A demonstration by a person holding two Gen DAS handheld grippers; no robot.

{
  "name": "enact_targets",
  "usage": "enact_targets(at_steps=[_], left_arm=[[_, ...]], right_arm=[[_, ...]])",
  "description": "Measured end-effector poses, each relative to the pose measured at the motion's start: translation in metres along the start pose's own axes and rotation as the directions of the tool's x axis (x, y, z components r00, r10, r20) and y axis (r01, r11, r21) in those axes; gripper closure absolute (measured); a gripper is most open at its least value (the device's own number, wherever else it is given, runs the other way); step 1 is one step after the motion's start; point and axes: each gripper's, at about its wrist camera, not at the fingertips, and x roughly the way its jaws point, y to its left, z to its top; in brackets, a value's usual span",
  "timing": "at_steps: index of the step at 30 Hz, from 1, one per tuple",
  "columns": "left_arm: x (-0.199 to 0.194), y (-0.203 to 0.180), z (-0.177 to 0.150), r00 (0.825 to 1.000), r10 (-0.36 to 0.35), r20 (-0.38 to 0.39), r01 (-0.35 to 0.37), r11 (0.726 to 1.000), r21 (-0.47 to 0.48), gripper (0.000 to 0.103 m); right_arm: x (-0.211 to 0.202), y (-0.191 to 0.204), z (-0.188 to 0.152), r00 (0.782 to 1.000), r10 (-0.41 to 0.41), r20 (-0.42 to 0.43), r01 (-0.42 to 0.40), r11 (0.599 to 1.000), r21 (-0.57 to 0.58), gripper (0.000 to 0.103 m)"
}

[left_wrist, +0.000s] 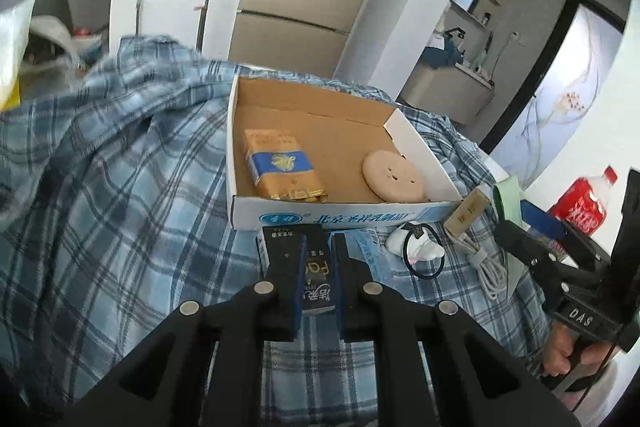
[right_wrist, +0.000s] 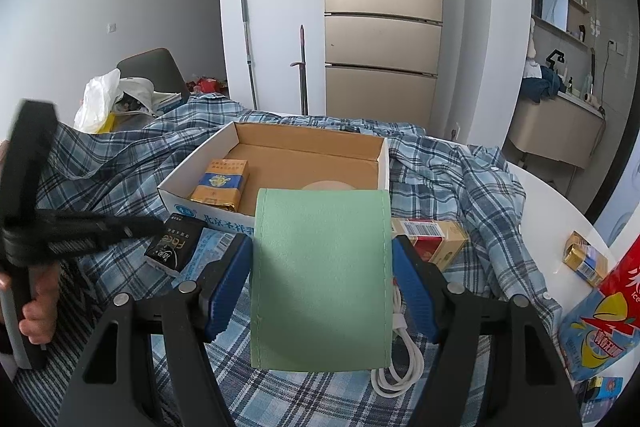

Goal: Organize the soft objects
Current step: 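Grasp the black cigarette pack with the left gripper while the right holds the green card, then lift the black pack with the left gripper while the right carries the green card over the box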

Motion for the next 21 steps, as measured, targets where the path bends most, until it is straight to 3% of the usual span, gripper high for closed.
enact_targets(at_steps=[3,5,7,8,16,21], left_arm=[[0.013,-0.01,-0.003,0.998,0.018,-0.065,-0.014,0.999,0.051,0.088],[0.021,-0.015,-0.004,0.995,0.038,-0.095,-0.031,0.997,0.074,0.076],[0.027,-0.017,-0.005,0.991,0.046,-0.123,-0.035,0.996,0.086,0.042],[0.029,-0.017,-0.006,0.99,0.048,-0.134,-0.036,0.995,0.09,0.039],[0.036,-0.012,-0.01,0.974,0.164,-0.159,-0.15,0.984,0.092,0.039],[0.036,0.004,-0.008,0.972,0.162,-0.173,-0.159,0.987,0.031,0.039]], right_arm=[[0.001,-0.002,0.0,1.0,0.004,-0.006,-0.004,1.0,0.01,0.033],[0.001,-0.001,0.0,1.0,0.005,-0.007,-0.005,1.0,0.01,0.033],[0.001,-0.001,0.0,1.0,0.005,-0.006,-0.005,1.0,0.006,0.033],[0.001,-0.001,0.0,1.0,0.005,-0.005,-0.005,1.0,0.003,0.033],[0.001,-0.001,0.0,1.0,0.011,-0.011,-0.011,1.0,0.01,0.033],[0.002,-0.002,0.0,1.0,0.012,-0.014,-0.012,1.0,0.01,0.033]])
